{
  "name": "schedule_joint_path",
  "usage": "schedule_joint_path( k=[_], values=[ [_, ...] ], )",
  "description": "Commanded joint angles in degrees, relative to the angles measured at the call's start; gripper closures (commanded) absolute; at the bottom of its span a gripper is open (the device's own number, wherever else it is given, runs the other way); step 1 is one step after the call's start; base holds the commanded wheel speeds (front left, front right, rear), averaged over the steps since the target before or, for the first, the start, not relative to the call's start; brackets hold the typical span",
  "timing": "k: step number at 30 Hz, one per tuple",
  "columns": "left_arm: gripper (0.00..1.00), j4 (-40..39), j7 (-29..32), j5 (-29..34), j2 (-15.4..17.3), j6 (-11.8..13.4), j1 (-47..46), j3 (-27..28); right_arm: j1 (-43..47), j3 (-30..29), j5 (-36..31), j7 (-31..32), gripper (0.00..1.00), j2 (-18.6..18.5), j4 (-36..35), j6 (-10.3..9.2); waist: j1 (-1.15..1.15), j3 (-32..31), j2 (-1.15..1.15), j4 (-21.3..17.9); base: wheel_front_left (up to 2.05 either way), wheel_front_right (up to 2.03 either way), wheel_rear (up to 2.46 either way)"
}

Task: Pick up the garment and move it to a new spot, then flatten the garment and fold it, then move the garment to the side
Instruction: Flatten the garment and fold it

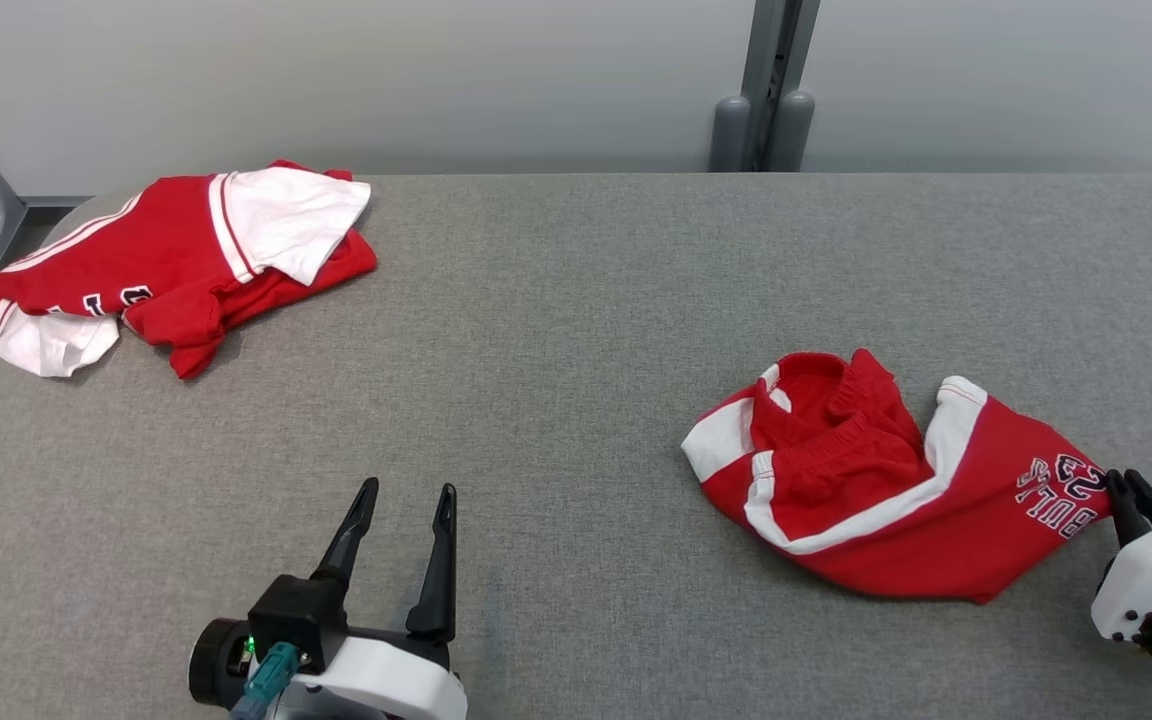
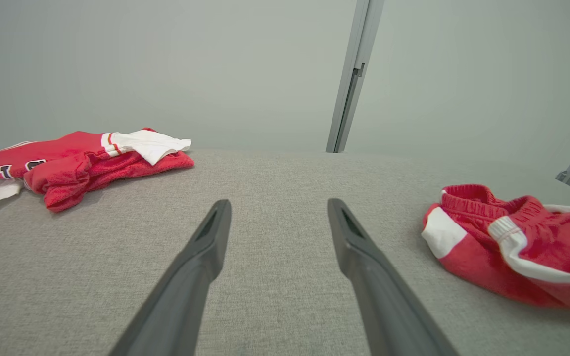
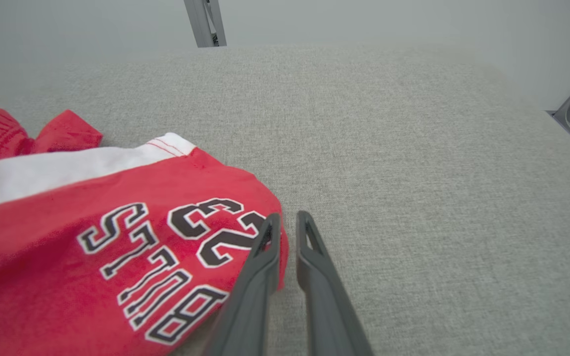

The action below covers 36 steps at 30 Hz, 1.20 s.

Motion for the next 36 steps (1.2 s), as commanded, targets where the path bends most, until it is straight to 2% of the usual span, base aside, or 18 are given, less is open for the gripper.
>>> schedule_joint_path(
  k=[1,5,9,13,14,18,26,36],
  values=[
    [0.00,0.1,0.0,0.4,0.2,-0.3,-0.2,0.0,1.7,-2.8,-2.3,-0.3,0.00,0.2,-1.4,0.01,0.00,-0.2,0.00,-0.5,0.00,0.00,0.00],
    [0.00,0.5,0.0,0.5,0.2,-0.6,-0.6,-0.8,4.2,-10.3,-7.9,-0.3,0.00,0.8,-6.2,0.01,0.00,-0.6,0.00,-1.5,0.00,0.00,0.00],
    [0.00,0.9,0.0,-0.1,0.2,-1.0,-1.2,-1.7,7.9,-18.6,-14.4,-0.3,0.00,2.5,-14.3,0.01,0.00,-1.0,0.00,-2.7,0.00,0.00,0.00],
    [0.00,1.3,0.0,-0.6,0.2,-1.3,-1.8,-2.5,12.9,-26.1,-21.4,-0.3,0.00,6.4,-23.7,0.01,0.00,-1.7,0.00,-3.9,0.00,0.00,0.00],
    [0.00,1.3,0.0,-0.6,0.2,-1.3,-1.8,-2.5,12.9,-26.1,-21.4,-0.3,0.00,6.4,-23.7,0.01,0.00,-1.7,0.00,-3.9,0.00,0.00,0.00],
    [0.00,2.1,0.0,-0.7,0.2,-1.8,-1.9,-3.3,17.6,-30.4,-27.0,-0.3,0.00,11.3,-31.6,0.01,0.00,-2.4,0.00,-4.8,0.00,0.00,0.00],
    [0.00,5.5,0.0,-0.3,0.2,-4.1,-3.2,-5.6,24.2,-33.0,-32.8,-0.2,0.00,18.4,-41.3,0.01,0.00,-3.3,0.00,-5.6,0.00,0.00,0.00],
    [0.00,13.6,0.9,-3.2,0.2,-10.1,-9.3,-13.1,26.9,-32.0,-34.2,-0.2,0.00,20.9,-43.8,0.01,0.00,-4.1,0.00,-7.2,0.00,0.00,0.00]
  ],
)
